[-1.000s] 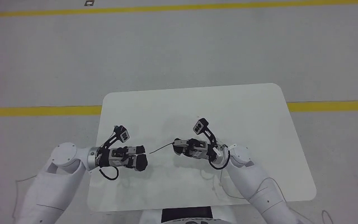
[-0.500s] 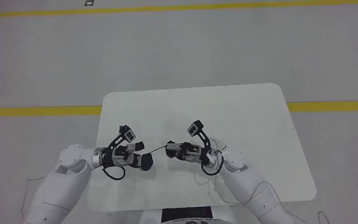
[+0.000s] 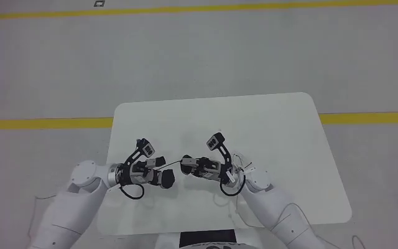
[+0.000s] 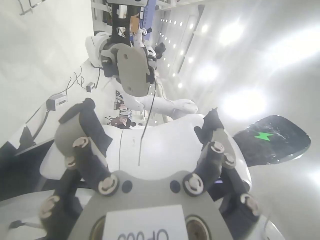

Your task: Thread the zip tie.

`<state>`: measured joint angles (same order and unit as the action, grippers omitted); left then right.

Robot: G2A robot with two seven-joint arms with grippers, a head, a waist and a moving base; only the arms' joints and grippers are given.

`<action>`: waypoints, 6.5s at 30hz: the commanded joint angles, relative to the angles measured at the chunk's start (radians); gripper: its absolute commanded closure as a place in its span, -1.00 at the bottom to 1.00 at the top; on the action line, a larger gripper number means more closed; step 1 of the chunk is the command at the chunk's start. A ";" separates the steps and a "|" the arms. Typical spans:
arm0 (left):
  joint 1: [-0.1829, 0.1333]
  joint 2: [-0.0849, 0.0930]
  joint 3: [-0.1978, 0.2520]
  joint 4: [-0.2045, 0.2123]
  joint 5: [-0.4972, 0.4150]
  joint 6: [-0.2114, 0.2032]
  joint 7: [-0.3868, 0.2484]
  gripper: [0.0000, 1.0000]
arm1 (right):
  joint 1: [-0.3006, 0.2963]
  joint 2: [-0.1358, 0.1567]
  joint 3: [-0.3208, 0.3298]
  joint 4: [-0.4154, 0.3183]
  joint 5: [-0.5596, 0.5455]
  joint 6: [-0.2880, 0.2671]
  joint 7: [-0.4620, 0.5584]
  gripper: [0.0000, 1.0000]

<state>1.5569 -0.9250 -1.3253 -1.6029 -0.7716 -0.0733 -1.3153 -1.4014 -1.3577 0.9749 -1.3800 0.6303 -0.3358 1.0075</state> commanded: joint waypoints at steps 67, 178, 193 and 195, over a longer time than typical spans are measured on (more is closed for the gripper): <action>-0.027 0.014 0.053 -0.014 0.074 -0.024 0.098 1.00 | -0.027 0.060 0.005 -0.110 -0.148 0.114 -0.061 1.00; -0.250 -0.042 -0.100 0.123 0.040 -0.267 -0.075 1.00 | -0.049 0.102 0.057 -0.264 -0.481 0.195 -0.220 -1.00; -0.250 -0.042 -0.100 0.123 0.040 -0.267 -0.075 1.00 | -0.109 0.156 0.059 -0.624 -1.077 0.572 -0.153 -1.00; -0.250 -0.042 -0.100 0.123 0.040 -0.267 -0.075 1.00 | -0.109 0.156 0.059 -0.624 -1.077 0.572 -0.153 -1.00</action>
<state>1.3065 -0.9669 -1.4251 -1.4799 -0.7316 -0.3400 -1.3900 -1.5099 -1.2016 1.0333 -2.0050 -0.4510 0.2371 0.8549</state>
